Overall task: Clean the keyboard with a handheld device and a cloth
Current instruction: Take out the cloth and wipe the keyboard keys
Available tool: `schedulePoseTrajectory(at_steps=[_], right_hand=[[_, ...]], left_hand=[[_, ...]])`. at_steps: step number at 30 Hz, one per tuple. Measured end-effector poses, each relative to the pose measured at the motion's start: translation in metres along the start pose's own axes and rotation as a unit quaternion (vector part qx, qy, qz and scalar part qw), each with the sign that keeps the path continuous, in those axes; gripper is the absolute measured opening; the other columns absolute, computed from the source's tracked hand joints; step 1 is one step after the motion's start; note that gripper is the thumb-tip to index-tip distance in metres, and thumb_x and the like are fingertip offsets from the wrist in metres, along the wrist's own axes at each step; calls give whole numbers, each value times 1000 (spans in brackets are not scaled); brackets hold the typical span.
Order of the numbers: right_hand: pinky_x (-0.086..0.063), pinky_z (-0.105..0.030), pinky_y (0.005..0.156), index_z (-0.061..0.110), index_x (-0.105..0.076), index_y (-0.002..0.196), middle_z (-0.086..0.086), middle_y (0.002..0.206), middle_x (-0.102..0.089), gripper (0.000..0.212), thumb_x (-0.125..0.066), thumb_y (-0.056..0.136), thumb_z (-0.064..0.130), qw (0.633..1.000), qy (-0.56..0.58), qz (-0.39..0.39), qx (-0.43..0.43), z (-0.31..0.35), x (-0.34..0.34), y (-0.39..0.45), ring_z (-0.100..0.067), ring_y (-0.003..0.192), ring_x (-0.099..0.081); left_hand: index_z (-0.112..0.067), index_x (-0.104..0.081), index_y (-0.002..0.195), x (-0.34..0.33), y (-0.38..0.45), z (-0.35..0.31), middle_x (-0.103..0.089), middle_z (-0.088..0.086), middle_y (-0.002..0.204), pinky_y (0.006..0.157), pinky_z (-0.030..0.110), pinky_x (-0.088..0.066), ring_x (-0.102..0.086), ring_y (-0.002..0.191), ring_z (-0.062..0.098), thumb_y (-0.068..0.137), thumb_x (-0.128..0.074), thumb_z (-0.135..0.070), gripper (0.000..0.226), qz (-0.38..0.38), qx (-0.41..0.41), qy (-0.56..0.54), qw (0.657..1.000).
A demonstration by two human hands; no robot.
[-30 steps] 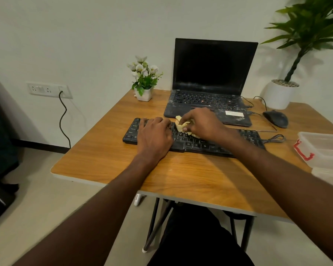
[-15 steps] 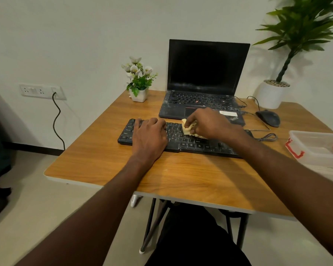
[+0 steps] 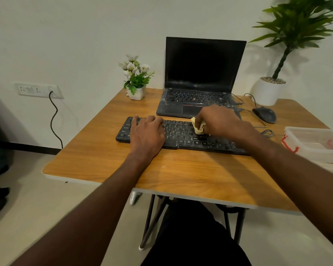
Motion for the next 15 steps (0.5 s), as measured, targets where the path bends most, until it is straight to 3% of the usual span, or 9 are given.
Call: schedulePoseTrajectory(at_steps=[4, 7, 12, 15], right_hand=[[-56, -35, 78, 31, -76, 113, 1, 122, -70, 26, -73, 91, 19, 999, 19, -48, -8, -2, 3, 2, -20, 106, -65], [-52, -33, 77, 29, -76, 116, 1, 120, -68, 27, -71, 92, 17, 998, 55, -22, 5, -7, -5, -4, -20, 106, -62], [-58, -35, 70, 31, -74, 116, -1, 118, -70, 29, -75, 89, 21, 998, -39, -32, -49, -26, -2, -8, -20, 102, -65], [-53, -32, 70, 32, -75, 117, 1, 122, -71, 28, -74, 91, 21, 997, 18, -64, -43, -22, -1, -7, -20, 106, -65]], left_hand=[[-24, -71, 121, 0, 0, -1, -73, 1, 123, 128, 54, -21, -65, 118, 22, 109, -44, -30, 30, 3, -2, 4, 1000], [-25, -70, 121, 1, 0, -1, -73, 0, 123, 128, 55, -22, -65, 118, 22, 109, -44, -30, 30, 4, -1, 7, 1000], [-23, -70, 122, 2, -1, -2, -72, 1, 124, 127, 55, -22, -65, 119, 23, 110, -42, -31, 31, 7, 0, 3, 1000], [-22, -68, 118, 2, -2, -3, -72, 2, 122, 126, 56, -25, -64, 118, 24, 112, -37, -35, 34, 2, -6, 3, 1000]])
Point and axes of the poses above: each hand's wrist, its own y-axis towards the middle knuckle, its own x-axis out of the back of the hand, z = x × y, the point moved 5 cm from there along y, towards the middle knuckle
